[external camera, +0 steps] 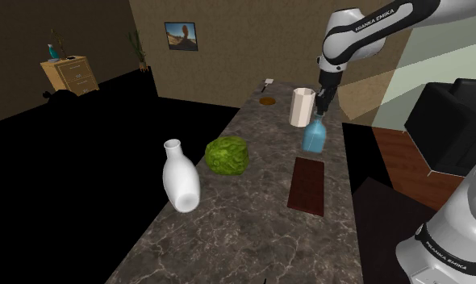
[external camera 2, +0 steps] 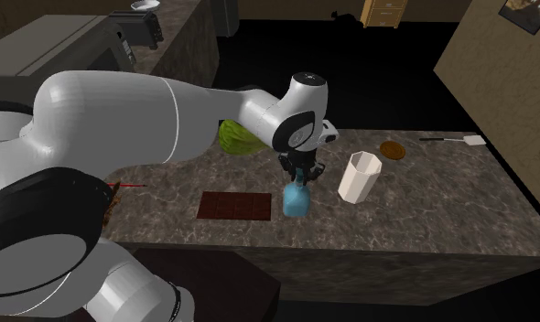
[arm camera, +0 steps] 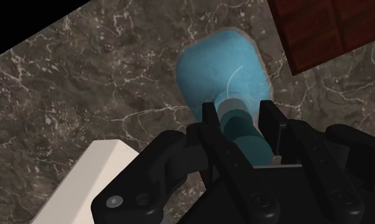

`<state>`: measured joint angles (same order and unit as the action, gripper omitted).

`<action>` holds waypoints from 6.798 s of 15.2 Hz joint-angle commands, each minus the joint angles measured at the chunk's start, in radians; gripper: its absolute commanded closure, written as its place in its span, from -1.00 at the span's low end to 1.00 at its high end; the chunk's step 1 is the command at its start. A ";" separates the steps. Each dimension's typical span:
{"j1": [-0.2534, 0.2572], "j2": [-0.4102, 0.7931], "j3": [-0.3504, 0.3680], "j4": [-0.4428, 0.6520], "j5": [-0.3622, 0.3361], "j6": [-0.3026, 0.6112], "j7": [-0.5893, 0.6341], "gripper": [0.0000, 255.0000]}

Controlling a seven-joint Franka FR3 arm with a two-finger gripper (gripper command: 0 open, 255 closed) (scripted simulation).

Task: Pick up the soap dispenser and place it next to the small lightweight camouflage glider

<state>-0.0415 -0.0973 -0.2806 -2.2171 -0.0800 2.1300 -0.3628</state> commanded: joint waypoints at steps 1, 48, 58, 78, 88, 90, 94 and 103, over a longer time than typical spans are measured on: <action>0.000 -0.006 0.001 0.008 -0.001 -0.014 0.001 1.00; 0.009 -0.011 0.014 0.644 0.010 -0.655 -0.026 1.00; 0.016 0.013 0.021 0.793 0.016 -0.780 -0.020 1.00; 0.141 -0.481 0.341 0.338 0.073 -0.841 0.427 1.00; 0.188 -0.586 0.528 0.299 0.205 -0.897 0.658 1.00; 0.197 -0.596 0.567 0.304 0.235 -0.906 0.706 1.00; 0.209 -0.603 0.650 0.326 0.294 -0.921 0.806 1.00; 0.224 -0.657 0.690 0.203 0.333 -0.844 0.834 1.00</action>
<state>0.1804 -0.7444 0.4080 -1.9901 0.2494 1.2716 0.4723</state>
